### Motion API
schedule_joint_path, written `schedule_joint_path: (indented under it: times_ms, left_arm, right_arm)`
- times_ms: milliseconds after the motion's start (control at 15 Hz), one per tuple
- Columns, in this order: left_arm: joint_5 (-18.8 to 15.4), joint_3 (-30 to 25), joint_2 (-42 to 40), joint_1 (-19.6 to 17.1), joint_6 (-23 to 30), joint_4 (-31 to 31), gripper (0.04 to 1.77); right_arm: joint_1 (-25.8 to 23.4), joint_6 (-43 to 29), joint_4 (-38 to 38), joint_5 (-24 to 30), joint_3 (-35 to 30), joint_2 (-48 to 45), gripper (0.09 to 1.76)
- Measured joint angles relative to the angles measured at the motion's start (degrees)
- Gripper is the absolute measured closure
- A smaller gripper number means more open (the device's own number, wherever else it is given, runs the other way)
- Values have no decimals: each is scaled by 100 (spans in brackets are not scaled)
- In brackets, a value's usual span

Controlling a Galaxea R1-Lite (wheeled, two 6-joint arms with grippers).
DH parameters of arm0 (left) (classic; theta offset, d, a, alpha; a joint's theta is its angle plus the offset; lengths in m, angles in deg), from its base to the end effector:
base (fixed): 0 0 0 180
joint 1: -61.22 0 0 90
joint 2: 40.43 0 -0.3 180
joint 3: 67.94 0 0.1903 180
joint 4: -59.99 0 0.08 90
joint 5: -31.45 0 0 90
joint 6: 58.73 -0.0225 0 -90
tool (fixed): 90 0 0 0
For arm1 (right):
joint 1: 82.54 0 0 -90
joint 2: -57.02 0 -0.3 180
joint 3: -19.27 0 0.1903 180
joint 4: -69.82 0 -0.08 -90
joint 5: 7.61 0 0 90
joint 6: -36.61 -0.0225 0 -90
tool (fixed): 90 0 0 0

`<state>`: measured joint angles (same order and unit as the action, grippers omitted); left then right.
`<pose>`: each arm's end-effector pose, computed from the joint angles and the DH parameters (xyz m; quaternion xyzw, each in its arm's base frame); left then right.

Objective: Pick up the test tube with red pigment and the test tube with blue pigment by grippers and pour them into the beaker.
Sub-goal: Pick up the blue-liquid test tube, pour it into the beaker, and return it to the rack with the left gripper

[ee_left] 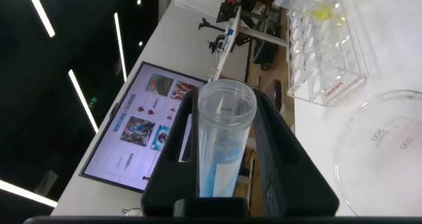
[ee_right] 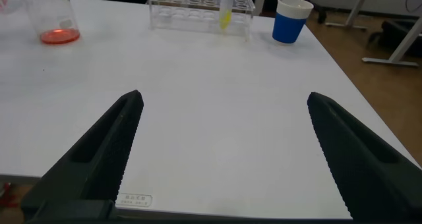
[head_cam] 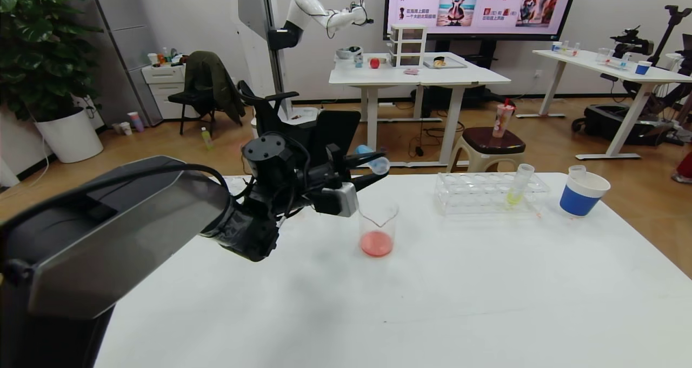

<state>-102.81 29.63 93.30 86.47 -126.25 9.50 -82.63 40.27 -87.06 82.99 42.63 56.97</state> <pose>0.4041 -0.2079 0.1283 0.4701 -0.4166 -0.4019 0.6663 -0.0229 0.0003 0.0759 -0.0319 -0.0027 0.0044 0.9995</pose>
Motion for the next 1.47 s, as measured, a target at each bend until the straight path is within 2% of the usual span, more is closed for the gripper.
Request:
schedule_joint_path:
  times_ms: [467, 1133, 1467]
  left_arm:
    - [-39, -4, 235, -193, -857, 41, 130]
    - [24, -61, 260, -185, -1943, 347, 130]
    - [185, -61, 266, -190, -2417, 341, 130]
  right_arm:
    - [0, 0, 0, 0, 0, 0, 11]
    - [2, 0, 0, 0, 0, 0, 11]
    - [0, -2, 0, 0, 0, 0, 11]
